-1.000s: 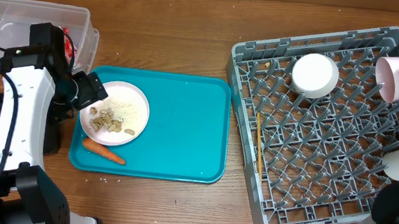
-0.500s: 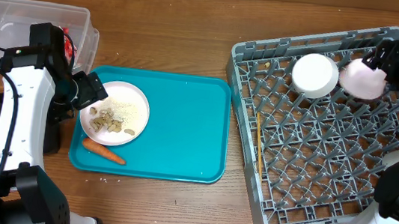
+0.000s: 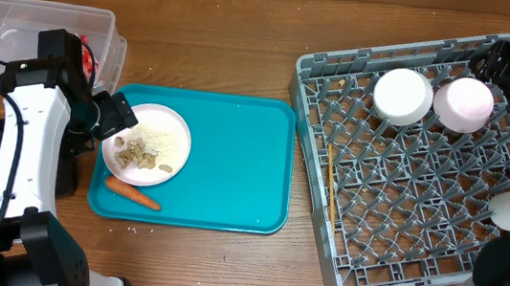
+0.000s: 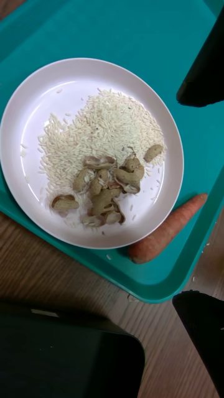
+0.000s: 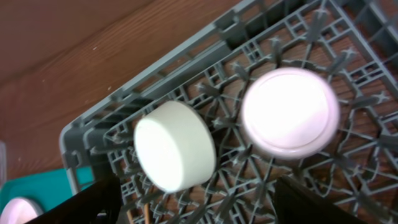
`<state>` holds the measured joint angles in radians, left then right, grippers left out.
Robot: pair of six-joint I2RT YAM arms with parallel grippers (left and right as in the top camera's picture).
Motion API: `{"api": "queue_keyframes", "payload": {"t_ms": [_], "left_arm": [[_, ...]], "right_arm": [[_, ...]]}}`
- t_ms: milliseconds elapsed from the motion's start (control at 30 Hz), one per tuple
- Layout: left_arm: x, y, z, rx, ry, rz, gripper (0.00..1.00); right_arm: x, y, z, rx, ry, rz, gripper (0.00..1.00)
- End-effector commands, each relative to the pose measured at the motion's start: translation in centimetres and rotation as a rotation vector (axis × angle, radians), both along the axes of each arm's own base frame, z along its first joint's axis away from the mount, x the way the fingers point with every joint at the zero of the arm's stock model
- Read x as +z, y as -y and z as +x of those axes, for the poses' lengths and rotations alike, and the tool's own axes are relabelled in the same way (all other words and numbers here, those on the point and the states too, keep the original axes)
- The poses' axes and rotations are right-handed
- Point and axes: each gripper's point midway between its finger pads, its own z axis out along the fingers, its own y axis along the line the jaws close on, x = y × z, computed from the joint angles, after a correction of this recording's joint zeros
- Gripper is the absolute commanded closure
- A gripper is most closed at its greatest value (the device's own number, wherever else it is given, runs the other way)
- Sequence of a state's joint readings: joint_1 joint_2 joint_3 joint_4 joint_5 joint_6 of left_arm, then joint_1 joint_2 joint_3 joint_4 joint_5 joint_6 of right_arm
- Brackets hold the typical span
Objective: Sort waste into correct bins and load items into the dishwasher
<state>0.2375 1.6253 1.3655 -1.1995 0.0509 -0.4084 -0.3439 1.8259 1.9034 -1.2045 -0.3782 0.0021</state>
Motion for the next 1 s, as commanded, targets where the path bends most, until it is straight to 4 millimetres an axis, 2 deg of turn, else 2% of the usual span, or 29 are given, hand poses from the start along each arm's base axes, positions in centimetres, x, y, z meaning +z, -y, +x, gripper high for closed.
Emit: {"api": "queue_keyframes", "payload": {"t_ms": [0,133,367,533,667,767,867,967], "left_arm": [[0.4,-0.1,-0.1,-0.021,0.011,0.014,0.04],[0.4,-0.1,-0.1,-0.021,0.010,0.014,0.04],[0.4,0.1,-0.3,-0.024,0.003,0.012,0.04],[0.3,1.8,-0.1,-0.091,-0.001,0.013,0.03],[0.4,4.6,0.6,-0.197,0.015,0.019,0.01],[0.4,6.7,1.0,-0.264,0.032,0.019,0.00],[0.5,8.8,1.5,-0.329,0.057,0.022,0.00],[0.7,10.7,2.5,-0.373,0.104,0.022,0.00]], "right_arm": [[2.6,-3.5,-0.9,0.078,0.046,-0.003,0.19],[2.5,-7.9,-1.8,0.175,0.011,-0.003,0.19],[1.1,-17.3,-4.3,0.399,-0.079,-0.076,0.18],[0.6,-22.5,-6.2,0.481,-0.119,-0.091,0.15],[-0.6,-25.5,-7.7,0.548,-0.167,-0.090,0.15],[-2.3,-27.3,-9.0,0.579,-0.223,-0.090,0.15],[-3.7,-27.9,-9.9,0.553,-0.290,-0.078,0.15],[-5.4,-27.5,-11.3,0.514,-0.378,-0.078,0.15]]}}
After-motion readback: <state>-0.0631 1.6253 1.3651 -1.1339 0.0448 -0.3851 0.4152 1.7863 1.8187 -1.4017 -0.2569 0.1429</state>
